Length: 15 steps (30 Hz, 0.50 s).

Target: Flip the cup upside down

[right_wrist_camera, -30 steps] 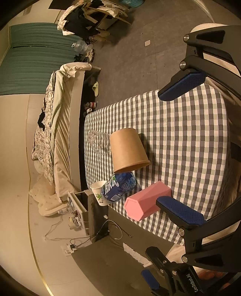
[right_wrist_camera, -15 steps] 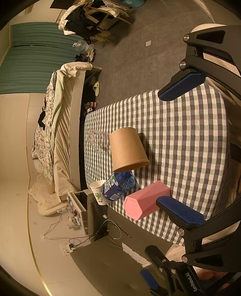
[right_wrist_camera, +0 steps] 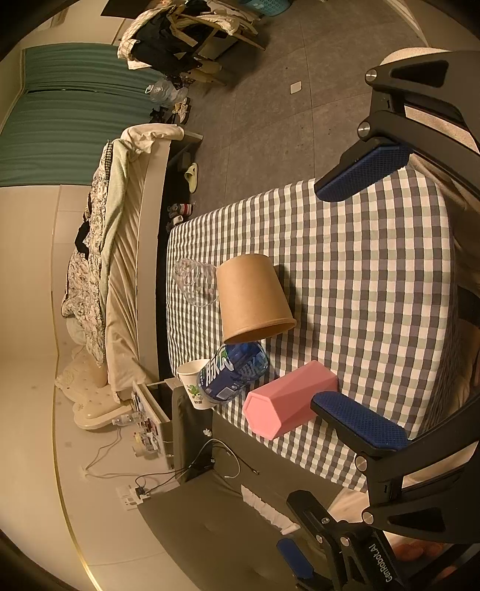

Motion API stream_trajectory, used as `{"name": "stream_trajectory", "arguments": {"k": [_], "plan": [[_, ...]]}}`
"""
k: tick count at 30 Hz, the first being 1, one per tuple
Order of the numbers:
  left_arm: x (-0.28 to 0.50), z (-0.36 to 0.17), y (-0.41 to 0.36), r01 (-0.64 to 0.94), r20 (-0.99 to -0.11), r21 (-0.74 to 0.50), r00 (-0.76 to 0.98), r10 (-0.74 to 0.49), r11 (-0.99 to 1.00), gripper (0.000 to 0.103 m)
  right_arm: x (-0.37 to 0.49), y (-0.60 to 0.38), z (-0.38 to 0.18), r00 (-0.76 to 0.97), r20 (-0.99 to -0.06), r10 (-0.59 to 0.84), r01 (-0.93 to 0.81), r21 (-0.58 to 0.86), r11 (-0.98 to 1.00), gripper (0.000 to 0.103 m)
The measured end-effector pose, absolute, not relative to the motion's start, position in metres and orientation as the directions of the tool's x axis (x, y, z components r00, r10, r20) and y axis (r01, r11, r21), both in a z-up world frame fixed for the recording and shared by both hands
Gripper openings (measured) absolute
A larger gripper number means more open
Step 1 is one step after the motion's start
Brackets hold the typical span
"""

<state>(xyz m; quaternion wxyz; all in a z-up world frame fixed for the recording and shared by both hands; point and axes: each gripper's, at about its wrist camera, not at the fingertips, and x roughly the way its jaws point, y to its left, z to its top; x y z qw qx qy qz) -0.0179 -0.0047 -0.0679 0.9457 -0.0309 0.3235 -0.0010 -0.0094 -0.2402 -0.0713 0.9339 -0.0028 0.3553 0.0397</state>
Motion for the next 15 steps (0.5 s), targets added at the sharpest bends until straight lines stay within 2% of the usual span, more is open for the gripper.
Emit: {"name": "stream_trajectory", "arguments": {"k": [15], "plan": [[-0.0191,-0.0691,-0.0023,-0.02,-0.614,-0.057,0.789,-0.019,0.998,0.103,-0.0098,-0.2423,-0.0721,0.739,-0.669,0.071,-0.077,0.02,0.997,0.103]]}}
